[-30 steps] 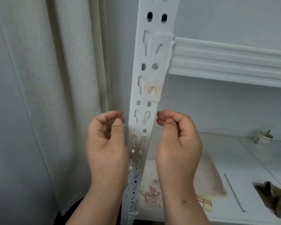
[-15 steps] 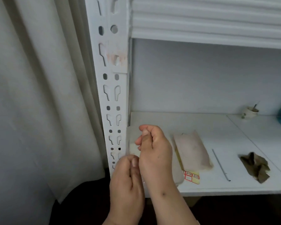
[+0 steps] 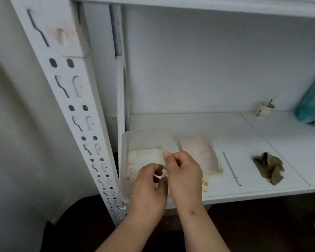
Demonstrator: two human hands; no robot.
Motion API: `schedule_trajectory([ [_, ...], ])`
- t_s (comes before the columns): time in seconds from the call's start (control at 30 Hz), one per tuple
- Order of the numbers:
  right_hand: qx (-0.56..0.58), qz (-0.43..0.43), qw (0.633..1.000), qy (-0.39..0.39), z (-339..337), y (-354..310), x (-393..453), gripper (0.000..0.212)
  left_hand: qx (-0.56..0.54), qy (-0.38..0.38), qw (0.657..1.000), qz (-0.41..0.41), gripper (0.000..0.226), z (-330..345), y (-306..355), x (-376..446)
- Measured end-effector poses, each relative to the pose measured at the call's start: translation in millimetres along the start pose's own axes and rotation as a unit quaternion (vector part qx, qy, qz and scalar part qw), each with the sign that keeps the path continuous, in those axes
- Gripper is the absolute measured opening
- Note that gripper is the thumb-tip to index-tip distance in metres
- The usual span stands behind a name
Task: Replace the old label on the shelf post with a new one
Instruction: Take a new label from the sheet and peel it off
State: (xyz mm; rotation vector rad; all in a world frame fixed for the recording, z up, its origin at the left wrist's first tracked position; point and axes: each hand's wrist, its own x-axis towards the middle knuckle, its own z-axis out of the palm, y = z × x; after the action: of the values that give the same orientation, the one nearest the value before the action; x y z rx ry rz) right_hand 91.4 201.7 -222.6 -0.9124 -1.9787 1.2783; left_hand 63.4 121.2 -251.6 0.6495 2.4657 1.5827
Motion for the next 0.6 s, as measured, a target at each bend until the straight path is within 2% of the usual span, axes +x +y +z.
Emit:
schedule_trajectory([
  [0.1, -0.001, 0.034, 0.998, 0.046, -15.3, 18.3, 11.9, 0.044, 0.012, -0.009, 1.0, 0.008, 0.023, 15.1, 7.2, 8.8],
  [0.27, -0.064, 0.087, 0.99, 0.093, -36.8, 65.9, 33.5, 0.042, 0.039, -0.032, 0.999, 0.011, 0.024, 39.5, 4.4, 22.6],
  [0.33, -0.143, 0.107, 0.982, 0.055, -38.6, 91.8, 40.7, 0.037, 0.046, -0.034, 0.998, 0.009, 0.025, 46.9, 2.8, 28.1],
  [0.43, -0.283, 0.114, 0.951, -0.048, -33.6, 124.7, 43.6, 0.032, 0.056, -0.032, 0.998, 0.004, 0.026, 55.3, 0.8, 36.1],
  [0.6, -0.369, 0.057, 0.91, -0.181, -20.6, 158.2, 37.8, 0.054, 0.061, -0.037, 0.997, -0.014, 0.023, 63.2, -4.5, 42.1],
])
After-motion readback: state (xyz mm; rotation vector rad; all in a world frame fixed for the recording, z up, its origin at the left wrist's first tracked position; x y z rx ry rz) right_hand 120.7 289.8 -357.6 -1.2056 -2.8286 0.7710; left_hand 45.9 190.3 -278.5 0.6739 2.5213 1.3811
